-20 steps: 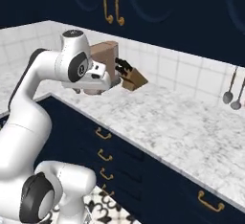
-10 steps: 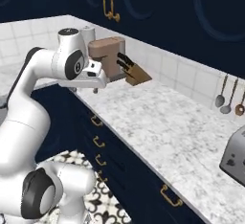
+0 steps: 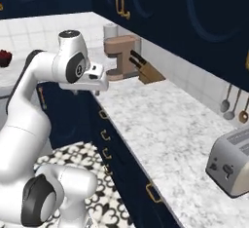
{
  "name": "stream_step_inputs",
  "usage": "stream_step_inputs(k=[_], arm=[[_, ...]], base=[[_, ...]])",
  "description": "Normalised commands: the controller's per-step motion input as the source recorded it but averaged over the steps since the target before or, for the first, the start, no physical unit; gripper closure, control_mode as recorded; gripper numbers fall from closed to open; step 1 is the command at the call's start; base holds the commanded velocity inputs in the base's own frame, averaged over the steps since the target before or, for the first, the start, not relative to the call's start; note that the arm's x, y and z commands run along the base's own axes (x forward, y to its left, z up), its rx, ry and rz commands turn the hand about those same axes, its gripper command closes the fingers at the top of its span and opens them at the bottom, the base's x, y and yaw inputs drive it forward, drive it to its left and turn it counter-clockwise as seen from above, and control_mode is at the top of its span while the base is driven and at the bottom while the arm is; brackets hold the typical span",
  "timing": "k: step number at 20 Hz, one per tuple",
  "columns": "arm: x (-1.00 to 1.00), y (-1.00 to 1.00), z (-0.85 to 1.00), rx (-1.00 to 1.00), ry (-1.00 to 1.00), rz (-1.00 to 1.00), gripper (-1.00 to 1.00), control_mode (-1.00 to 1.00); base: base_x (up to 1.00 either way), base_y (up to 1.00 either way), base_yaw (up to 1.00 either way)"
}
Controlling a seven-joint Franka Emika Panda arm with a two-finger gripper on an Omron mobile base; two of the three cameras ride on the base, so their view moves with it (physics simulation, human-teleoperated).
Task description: Take a straw from the drawer in front and place it inside the glass cup on the dining counter.
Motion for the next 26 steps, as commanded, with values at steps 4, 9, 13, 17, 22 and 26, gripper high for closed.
stream_step_inputs(k=[4,9,13,17,22,26], arm=[[0.00,0.00,0.00,0.00,0.00,0.00,-1.00,1.00],[0.00,-0.14,-0.08,0.00,0.00,0.17,-1.00,-1.00],[0.00,0.48,-0.20,-0.09,0.00,0.21,-1.00,-1.00],[0.03,0.99,-0.52,-0.31,0.00,0.04,-1.00,-1.00],[0.28,0.81,-0.63,-0.35,0.00,0.00,-1.00,-1.00],[0.45,0.50,-0.75,-0.36,0.00,0.00,-1.00,-1.00]], base=[[0.05,-0.78,0.50],[0.00,-0.47,0.31],[0.00,0.00,0.00],[0.00,0.00,0.00],[0.00,0.00,0.00],[0.00,0.00,0.00]])
